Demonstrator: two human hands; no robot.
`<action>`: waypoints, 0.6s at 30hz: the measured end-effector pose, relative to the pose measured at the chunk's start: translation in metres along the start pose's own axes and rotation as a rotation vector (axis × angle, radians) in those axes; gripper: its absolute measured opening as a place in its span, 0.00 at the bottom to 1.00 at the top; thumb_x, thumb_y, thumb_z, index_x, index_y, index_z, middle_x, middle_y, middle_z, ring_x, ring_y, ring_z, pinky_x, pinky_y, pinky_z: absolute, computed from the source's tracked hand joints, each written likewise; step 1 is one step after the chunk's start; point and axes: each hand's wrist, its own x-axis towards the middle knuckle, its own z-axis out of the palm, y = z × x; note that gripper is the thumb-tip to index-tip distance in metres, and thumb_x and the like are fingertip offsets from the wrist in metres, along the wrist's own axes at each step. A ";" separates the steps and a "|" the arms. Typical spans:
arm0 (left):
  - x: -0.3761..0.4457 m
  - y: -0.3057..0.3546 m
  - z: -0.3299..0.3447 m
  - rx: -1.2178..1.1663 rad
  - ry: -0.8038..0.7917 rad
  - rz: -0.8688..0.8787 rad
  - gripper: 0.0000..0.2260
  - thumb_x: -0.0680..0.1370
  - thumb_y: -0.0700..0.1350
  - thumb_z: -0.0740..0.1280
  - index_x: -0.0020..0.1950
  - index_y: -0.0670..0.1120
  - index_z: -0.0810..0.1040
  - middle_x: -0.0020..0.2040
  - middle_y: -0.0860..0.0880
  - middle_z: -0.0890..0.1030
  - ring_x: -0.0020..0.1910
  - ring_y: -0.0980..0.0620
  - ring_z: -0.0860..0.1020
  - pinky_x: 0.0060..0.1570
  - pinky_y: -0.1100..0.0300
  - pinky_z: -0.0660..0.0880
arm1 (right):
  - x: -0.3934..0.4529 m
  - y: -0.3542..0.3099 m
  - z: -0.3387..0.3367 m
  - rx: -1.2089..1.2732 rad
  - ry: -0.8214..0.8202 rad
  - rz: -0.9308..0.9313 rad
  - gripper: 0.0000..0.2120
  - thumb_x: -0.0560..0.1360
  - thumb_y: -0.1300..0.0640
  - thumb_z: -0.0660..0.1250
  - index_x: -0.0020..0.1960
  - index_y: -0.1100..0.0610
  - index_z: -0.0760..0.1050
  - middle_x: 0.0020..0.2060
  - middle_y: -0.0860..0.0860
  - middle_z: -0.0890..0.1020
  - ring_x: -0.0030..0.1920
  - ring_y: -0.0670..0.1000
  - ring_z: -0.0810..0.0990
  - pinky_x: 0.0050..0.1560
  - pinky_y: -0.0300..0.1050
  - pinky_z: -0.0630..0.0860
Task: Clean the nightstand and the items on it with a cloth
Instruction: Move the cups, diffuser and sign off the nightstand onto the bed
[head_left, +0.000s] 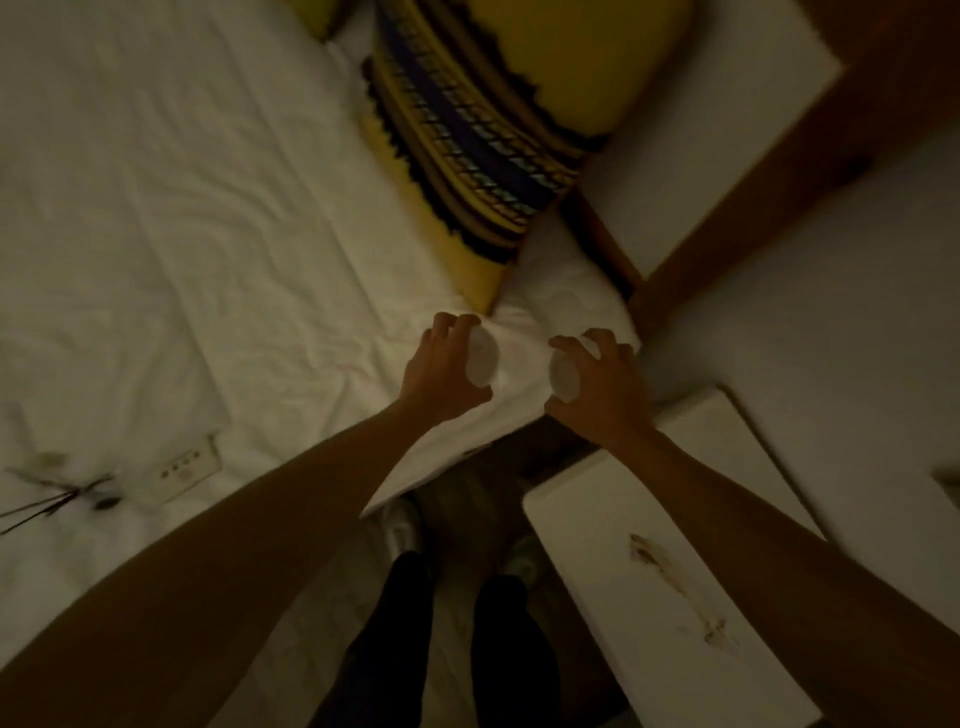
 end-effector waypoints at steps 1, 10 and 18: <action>-0.006 -0.018 -0.009 -0.005 0.017 -0.028 0.42 0.62 0.49 0.81 0.71 0.49 0.66 0.67 0.45 0.68 0.64 0.41 0.72 0.50 0.44 0.79 | 0.007 -0.018 0.008 0.001 -0.024 -0.023 0.38 0.67 0.47 0.77 0.73 0.42 0.67 0.71 0.52 0.65 0.65 0.60 0.67 0.53 0.56 0.79; -0.053 -0.181 -0.079 -0.057 0.145 -0.378 0.42 0.63 0.49 0.81 0.72 0.48 0.65 0.68 0.44 0.68 0.63 0.41 0.72 0.47 0.47 0.76 | 0.063 -0.180 0.087 -0.034 -0.187 -0.225 0.43 0.66 0.47 0.77 0.76 0.47 0.61 0.71 0.48 0.66 0.66 0.57 0.68 0.50 0.51 0.75; -0.079 -0.281 -0.089 -0.088 0.175 -0.570 0.43 0.62 0.53 0.81 0.71 0.48 0.65 0.65 0.44 0.69 0.61 0.42 0.74 0.46 0.47 0.76 | 0.088 -0.277 0.164 -0.144 -0.321 -0.354 0.42 0.67 0.48 0.77 0.76 0.50 0.62 0.71 0.50 0.65 0.68 0.57 0.68 0.53 0.55 0.80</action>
